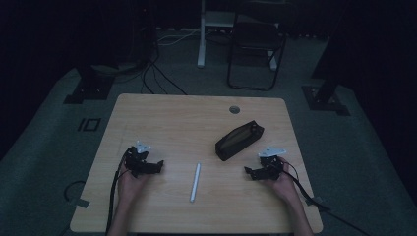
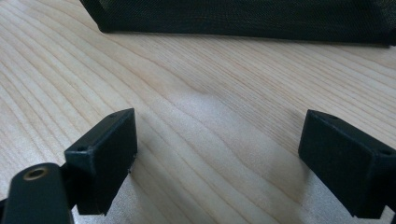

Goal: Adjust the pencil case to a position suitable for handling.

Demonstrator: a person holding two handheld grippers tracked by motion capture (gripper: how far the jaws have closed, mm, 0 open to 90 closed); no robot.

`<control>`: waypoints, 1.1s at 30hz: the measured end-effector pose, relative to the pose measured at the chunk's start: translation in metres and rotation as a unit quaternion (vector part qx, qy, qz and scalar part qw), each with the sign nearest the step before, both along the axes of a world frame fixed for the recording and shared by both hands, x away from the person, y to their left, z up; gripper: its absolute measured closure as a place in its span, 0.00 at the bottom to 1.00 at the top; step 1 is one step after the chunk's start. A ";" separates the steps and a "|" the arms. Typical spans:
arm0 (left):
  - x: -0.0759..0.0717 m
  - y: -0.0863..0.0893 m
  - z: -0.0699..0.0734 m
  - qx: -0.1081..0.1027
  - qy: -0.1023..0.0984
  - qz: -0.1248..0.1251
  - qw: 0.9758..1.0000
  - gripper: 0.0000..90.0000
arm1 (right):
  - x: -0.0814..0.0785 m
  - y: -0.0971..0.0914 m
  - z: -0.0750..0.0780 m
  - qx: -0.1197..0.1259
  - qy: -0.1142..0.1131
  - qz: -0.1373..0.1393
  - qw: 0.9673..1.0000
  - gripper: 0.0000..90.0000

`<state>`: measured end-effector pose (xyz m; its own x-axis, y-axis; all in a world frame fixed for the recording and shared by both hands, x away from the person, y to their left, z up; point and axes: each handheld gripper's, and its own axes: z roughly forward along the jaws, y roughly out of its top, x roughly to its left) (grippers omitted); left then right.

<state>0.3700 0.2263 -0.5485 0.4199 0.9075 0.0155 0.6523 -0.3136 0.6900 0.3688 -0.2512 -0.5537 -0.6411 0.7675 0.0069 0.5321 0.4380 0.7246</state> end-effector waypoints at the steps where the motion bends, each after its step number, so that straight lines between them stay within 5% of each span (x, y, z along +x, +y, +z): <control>1: -0.003 -0.001 0.004 -0.001 -0.002 0.003 1.000 0.19 | 0.000 0.000 0.000 0.000 0.000 0.000 1.000 0.13; 3: -0.005 -0.002 0.006 0.001 0.002 0.003 1.000 0.34 | 0.000 0.000 0.000 0.000 0.000 0.000 1.000 0.13; 16: -0.010 -0.010 0.004 -0.006 -0.011 0.003 1.000 0.36 | -0.001 -0.001 0.000 0.003 -0.002 -0.008 1.000 0.17; 17: -0.011 -0.011 0.004 -0.006 -0.011 -0.001 1.000 0.38 | -0.002 -0.003 0.001 0.004 -0.004 -0.013 1.000 0.28; 20: -0.012 -0.013 0.004 -0.007 -0.011 -0.004 1.000 0.38 | -0.002 -0.006 0.004 0.008 0.002 -0.018 1.000 0.36; 29: -0.016 -0.020 0.005 -0.005 -0.008 -0.015 1.000 0.38 | 0.007 -0.028 0.039 0.061 -0.041 -0.077 0.994 0.40; 33: -0.018 -0.023 0.006 -0.004 -0.007 -0.020 1.000 0.47 | 0.020 -0.033 0.052 0.069 -0.050 -0.091 0.992 0.40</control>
<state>0.3521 0.2038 -0.5426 0.4562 0.8898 0.0139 0.6293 -0.3336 0.7019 0.3889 -0.2843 -0.5017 -0.4941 0.8671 0.0629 0.5163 0.2344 0.8237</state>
